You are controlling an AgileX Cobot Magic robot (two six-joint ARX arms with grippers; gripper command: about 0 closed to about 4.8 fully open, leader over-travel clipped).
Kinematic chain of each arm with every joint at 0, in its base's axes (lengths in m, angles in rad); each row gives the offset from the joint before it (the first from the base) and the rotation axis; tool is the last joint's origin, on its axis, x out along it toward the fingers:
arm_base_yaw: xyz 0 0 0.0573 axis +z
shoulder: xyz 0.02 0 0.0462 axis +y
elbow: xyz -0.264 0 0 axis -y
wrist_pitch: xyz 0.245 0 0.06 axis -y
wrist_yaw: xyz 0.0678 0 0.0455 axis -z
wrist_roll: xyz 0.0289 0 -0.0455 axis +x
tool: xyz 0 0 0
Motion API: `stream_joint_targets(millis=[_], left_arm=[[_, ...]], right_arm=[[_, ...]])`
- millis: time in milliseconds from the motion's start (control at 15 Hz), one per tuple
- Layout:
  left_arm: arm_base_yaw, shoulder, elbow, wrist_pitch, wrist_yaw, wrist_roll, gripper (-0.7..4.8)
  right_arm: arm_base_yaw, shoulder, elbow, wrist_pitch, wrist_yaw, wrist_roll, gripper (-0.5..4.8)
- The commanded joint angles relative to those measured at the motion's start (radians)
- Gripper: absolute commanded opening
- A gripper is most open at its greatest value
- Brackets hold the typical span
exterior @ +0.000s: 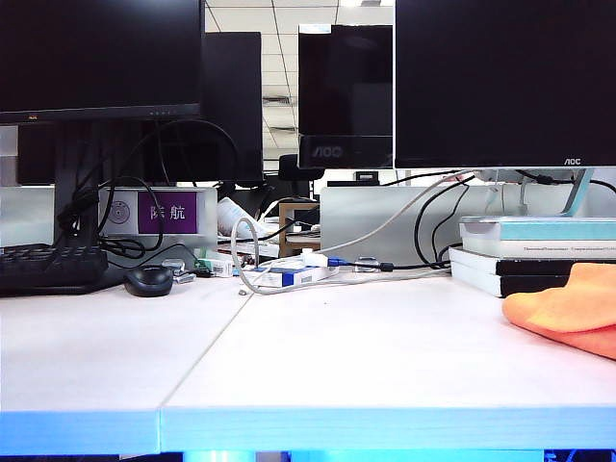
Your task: Wipe the table from left to right using the rag.
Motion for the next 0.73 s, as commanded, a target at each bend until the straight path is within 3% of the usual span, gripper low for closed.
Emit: stream_joint_targets(millis=[67,267,467,733], left_arm=[[0.0,-0.002,-0.003,-0.012,-0.001,0.002,-0.04],[0.0,-0.002,-0.003,-0.012,-0.001,0.002,-0.04],[0.0,-0.002,-0.003,-0.012,0.0,0.002,-0.04],[-0.001,-0.002,-0.003,-0.012,-0.001,0.003,-0.04]], right_arm=[[0.0,-0.004,-0.006,0.024,0.01,0.004,-0.05],[0.003,-0.026,-0.106,0.19,0.148,-0.051,-0.05],[0.014,-0.056,-0.186,0.251,0.151,-0.187,-0.05],[0.047,-0.056,-0.235,0.23,0.092,-0.255,-0.05]])
